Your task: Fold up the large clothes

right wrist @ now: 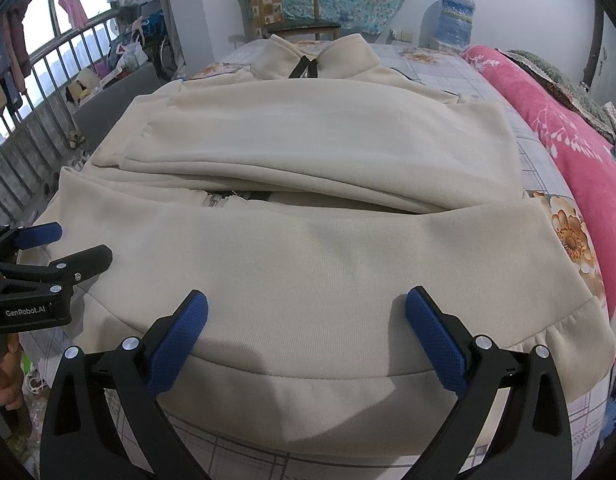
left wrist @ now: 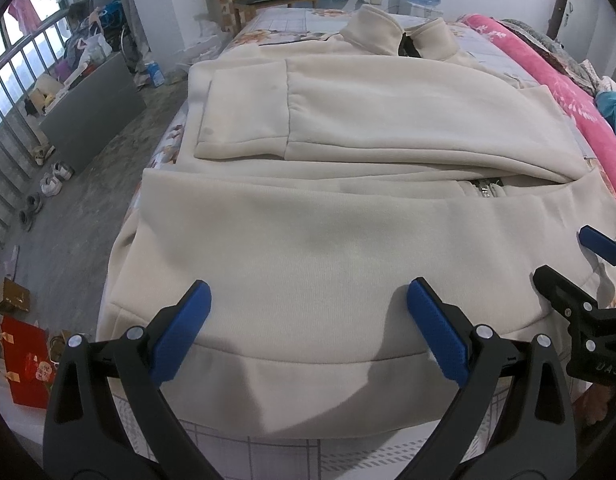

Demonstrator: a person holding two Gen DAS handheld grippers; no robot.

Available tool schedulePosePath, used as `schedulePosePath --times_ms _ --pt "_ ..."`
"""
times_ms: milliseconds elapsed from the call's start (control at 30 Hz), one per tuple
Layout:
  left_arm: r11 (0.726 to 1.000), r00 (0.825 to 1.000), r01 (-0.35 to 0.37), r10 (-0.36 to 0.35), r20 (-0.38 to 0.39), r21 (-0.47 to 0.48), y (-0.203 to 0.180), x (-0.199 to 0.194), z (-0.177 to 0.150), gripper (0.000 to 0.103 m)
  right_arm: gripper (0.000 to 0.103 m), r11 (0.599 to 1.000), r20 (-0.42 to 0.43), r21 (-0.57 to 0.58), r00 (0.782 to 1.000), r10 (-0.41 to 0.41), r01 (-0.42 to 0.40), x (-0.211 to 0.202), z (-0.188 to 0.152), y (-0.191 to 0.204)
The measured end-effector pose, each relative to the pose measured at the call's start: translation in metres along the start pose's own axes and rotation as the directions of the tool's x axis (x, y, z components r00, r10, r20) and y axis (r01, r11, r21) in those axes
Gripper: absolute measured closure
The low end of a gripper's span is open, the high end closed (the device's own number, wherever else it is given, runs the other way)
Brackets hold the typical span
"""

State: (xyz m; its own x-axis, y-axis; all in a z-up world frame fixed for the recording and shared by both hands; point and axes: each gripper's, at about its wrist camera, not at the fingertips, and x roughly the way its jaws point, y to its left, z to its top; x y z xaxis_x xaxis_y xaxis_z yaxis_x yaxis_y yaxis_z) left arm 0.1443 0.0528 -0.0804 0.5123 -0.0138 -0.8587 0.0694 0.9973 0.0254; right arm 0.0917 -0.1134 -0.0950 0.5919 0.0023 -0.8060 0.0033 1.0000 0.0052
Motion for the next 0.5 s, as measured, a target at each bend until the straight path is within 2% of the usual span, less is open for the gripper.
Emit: schedulePosePath --times_ms 500 --pt "1.0 1.0 -0.002 0.002 0.005 0.002 -0.0004 -0.0003 -0.0005 0.007 0.006 1.0 -0.009 -0.001 1.0 -0.005 0.005 -0.0003 0.0013 0.0014"
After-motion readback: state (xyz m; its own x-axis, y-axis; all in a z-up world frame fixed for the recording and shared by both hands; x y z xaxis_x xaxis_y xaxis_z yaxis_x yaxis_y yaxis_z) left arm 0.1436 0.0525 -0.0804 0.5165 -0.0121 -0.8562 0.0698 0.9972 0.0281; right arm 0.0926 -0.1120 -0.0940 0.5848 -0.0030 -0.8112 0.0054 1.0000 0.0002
